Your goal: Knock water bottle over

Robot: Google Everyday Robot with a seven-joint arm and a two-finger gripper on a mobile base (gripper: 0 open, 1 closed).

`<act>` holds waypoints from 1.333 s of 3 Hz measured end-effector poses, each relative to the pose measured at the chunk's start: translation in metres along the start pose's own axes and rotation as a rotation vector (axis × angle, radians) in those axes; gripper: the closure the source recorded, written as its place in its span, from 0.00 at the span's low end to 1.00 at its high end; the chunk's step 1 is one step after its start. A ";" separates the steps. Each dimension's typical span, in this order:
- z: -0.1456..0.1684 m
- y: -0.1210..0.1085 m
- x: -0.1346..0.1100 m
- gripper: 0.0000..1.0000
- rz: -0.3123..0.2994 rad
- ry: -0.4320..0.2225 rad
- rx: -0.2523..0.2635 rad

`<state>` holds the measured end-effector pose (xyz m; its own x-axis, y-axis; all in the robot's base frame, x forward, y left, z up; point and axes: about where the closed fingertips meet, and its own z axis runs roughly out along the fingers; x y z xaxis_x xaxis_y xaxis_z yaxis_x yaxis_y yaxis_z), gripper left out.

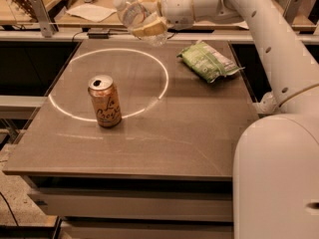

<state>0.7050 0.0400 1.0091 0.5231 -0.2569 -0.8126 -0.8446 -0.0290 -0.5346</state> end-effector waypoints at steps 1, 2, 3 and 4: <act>-0.047 0.035 0.025 1.00 -0.158 0.181 -0.108; -0.074 0.067 0.049 1.00 -0.319 0.325 -0.230; -0.077 0.103 0.056 1.00 -0.490 0.348 -0.420; -0.076 0.138 0.056 1.00 -0.636 0.283 -0.582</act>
Offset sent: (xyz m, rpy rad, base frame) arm -0.0631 -0.1425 -0.0926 -0.7177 -0.4863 0.1769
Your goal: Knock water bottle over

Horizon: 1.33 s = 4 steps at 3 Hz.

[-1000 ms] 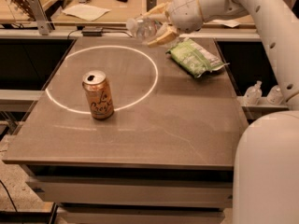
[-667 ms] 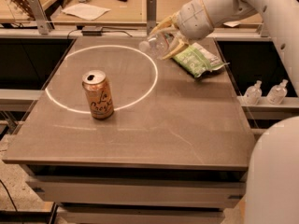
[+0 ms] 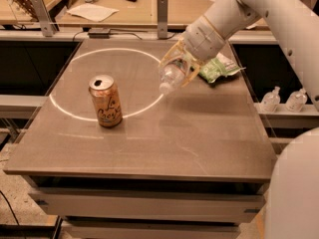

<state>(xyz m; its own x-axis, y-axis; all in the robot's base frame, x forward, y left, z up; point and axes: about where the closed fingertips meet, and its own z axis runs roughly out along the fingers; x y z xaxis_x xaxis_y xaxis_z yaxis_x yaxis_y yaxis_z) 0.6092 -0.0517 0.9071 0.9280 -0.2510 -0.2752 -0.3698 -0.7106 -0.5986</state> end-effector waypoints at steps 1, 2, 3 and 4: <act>0.013 0.014 -0.009 1.00 -0.127 -0.028 -0.078; 0.025 0.026 -0.015 1.00 -0.186 -0.024 -0.135; 0.046 0.034 -0.026 1.00 -0.204 -0.037 -0.176; 0.063 0.040 -0.034 0.82 -0.186 -0.062 -0.238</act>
Offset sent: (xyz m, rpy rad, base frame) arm -0.0524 -0.0067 -0.0508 -0.1965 -0.0705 0.2851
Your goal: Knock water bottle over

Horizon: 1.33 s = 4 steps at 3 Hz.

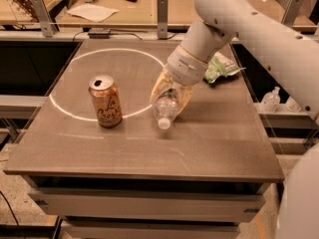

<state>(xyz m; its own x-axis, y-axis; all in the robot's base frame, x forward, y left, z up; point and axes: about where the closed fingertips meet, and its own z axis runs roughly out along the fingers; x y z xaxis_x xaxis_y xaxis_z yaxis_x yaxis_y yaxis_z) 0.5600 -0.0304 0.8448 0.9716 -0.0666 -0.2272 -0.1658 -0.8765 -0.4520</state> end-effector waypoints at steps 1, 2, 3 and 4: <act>0.011 0.002 -0.001 0.61 0.026 -0.026 -0.074; 0.011 0.001 -0.001 0.37 0.030 -0.028 -0.086; 0.006 -0.001 0.002 0.13 0.081 -0.026 -0.137; -0.005 -0.009 0.009 0.00 0.130 -0.005 -0.146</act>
Offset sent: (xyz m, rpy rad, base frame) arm -0.0168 -0.0081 -0.0090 -0.2630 0.1676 -0.0224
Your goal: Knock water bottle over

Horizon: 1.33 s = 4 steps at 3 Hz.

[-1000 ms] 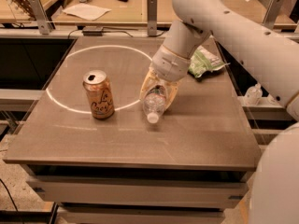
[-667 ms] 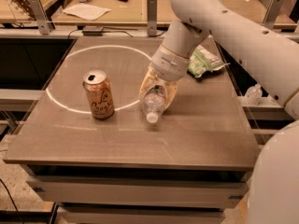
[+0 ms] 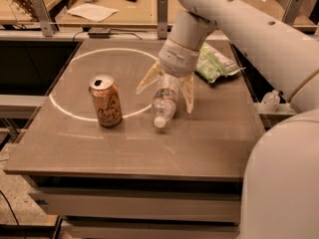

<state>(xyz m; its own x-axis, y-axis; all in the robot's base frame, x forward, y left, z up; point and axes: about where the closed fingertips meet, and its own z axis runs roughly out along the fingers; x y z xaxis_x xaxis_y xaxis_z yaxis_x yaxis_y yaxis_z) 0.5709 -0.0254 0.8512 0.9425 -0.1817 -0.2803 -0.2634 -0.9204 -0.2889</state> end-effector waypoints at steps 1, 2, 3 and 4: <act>-0.015 -0.005 0.008 0.00 0.038 0.026 0.020; -0.035 -0.008 0.024 0.00 0.109 0.036 0.094; -0.037 -0.031 0.043 0.00 0.106 0.096 0.174; -0.037 -0.031 0.043 0.00 0.106 0.096 0.174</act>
Offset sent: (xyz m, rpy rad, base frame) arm -0.0098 -0.0596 0.0676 0.0012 0.2287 -0.1309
